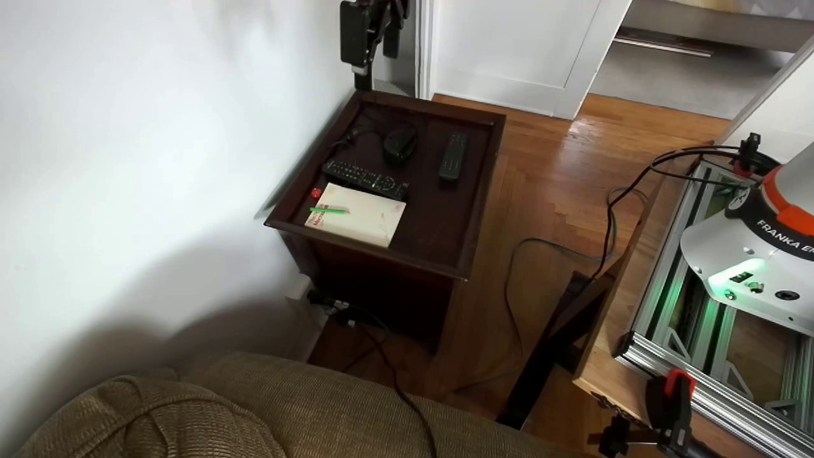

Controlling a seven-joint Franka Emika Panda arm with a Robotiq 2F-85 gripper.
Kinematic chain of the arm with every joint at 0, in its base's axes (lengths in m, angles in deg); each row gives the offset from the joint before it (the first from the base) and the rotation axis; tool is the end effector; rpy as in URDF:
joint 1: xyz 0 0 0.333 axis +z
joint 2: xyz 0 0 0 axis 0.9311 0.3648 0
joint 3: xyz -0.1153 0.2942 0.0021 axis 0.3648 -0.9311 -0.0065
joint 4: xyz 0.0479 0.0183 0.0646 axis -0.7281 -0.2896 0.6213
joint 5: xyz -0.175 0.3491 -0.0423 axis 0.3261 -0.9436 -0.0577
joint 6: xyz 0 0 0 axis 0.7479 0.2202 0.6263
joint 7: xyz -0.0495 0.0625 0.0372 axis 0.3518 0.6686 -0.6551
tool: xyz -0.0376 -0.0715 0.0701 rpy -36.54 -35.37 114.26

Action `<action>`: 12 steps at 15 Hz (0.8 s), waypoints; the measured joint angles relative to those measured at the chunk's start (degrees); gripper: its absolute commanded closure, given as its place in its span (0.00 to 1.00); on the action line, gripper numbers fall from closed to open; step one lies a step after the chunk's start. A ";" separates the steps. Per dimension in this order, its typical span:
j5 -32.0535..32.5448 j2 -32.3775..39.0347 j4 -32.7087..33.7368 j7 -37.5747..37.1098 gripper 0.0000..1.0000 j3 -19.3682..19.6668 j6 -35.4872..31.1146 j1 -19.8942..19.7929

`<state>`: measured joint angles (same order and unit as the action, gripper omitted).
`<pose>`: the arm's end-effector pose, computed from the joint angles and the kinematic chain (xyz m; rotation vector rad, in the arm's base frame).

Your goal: Move the small, pink object forward

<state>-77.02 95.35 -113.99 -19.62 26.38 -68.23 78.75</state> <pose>0.5364 0.2164 0.4007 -3.0562 -0.5011 -0.1610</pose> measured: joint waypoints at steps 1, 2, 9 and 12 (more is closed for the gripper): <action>0.83 2.57 1.64 -0.59 0.00 0.01 -1.72 0.30; 1.25 5.02 3.17 -1.07 0.00 0.04 -3.49 0.65; 5.75 19.46 11.90 -4.68 0.00 1.99 -12.39 4.94; 7.61 23.61 14.02 -4.78 0.00 3.30 -14.70 6.72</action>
<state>-69.41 118.96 -99.97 -24.40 29.68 -82.93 85.47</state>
